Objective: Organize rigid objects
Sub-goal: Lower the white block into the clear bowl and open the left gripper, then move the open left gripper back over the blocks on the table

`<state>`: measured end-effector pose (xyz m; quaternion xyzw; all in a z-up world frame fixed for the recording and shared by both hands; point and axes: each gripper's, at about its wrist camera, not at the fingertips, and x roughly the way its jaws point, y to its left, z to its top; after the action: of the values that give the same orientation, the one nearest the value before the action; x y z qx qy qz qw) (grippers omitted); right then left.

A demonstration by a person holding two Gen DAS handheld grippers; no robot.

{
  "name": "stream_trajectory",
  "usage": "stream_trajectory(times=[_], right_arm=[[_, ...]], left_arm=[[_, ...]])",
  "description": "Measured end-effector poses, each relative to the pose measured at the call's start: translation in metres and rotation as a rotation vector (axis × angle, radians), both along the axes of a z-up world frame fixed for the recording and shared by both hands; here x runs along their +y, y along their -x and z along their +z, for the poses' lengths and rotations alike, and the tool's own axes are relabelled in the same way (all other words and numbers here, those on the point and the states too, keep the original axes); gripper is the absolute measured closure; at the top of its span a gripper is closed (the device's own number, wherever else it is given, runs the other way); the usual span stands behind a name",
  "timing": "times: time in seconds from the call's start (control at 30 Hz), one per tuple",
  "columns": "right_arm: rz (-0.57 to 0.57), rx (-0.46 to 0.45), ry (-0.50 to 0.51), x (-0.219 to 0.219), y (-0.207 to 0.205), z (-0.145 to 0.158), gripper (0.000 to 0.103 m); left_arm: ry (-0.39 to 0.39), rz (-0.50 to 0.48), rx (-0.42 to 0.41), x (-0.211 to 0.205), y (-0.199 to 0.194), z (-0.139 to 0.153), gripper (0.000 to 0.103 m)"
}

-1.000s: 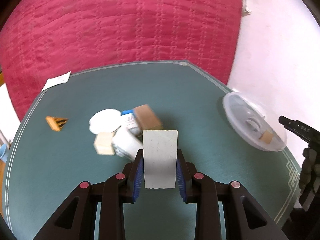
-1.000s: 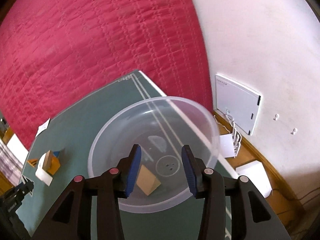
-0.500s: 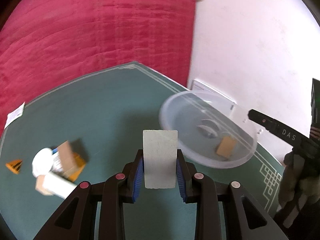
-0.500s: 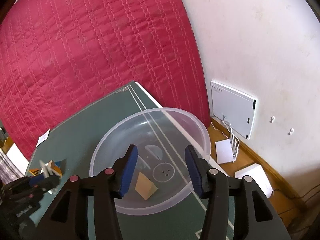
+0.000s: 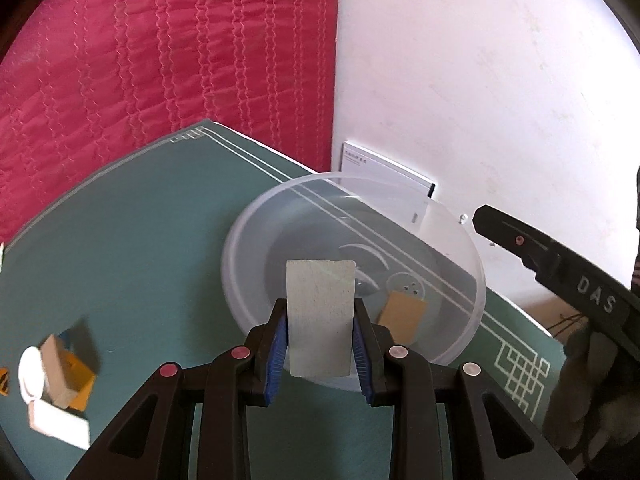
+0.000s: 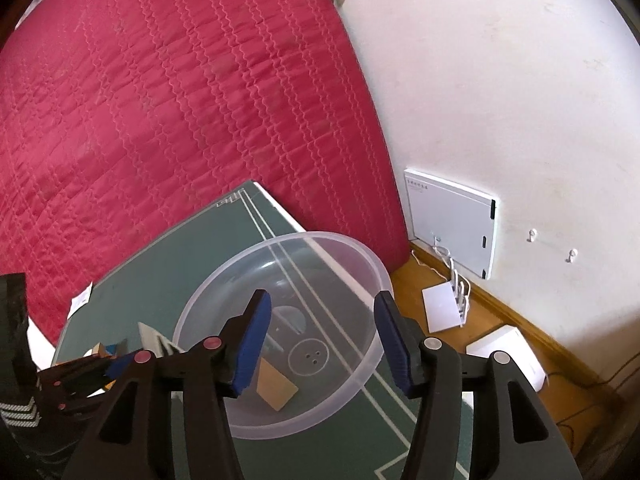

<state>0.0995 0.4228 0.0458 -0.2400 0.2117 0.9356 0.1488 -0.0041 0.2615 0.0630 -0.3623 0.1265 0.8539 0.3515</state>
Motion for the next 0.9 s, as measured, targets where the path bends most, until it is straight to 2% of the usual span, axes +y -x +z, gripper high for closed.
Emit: stream_trajectory(times=[0.03,0.1,0.17,0.37,0.57,0.9], right_arm=[[0.000,-0.002,-0.002,-0.001,0.001,0.000,0.048],[0.004,-0.005,-0.005,-0.002,0.001,-0.001,0.048],[0.007,-0.008,-0.009,-0.003,0.002,-0.001,0.048],[0.007,-0.012,-0.018,-0.004,0.001,-0.003,0.048],[0.016,-0.026,-0.027,-0.006,0.004,-0.007,0.046],[0.033,-0.043,-0.055,-0.011,0.007,-0.012,0.042]], left_arm=[[-0.008,0.001,-0.008,0.001,0.001,0.000,0.062],[-0.028,0.006,-0.009,0.001,0.001,0.001,0.042],[-0.032,0.016,0.003,-0.003,0.003,0.002,0.037],[-0.020,0.077,-0.019,-0.020,0.014,0.001,0.033],[0.059,0.152,0.020,-0.025,0.015,-0.004,0.017],[0.055,0.195,0.023,-0.046,0.010,-0.007,0.013]])
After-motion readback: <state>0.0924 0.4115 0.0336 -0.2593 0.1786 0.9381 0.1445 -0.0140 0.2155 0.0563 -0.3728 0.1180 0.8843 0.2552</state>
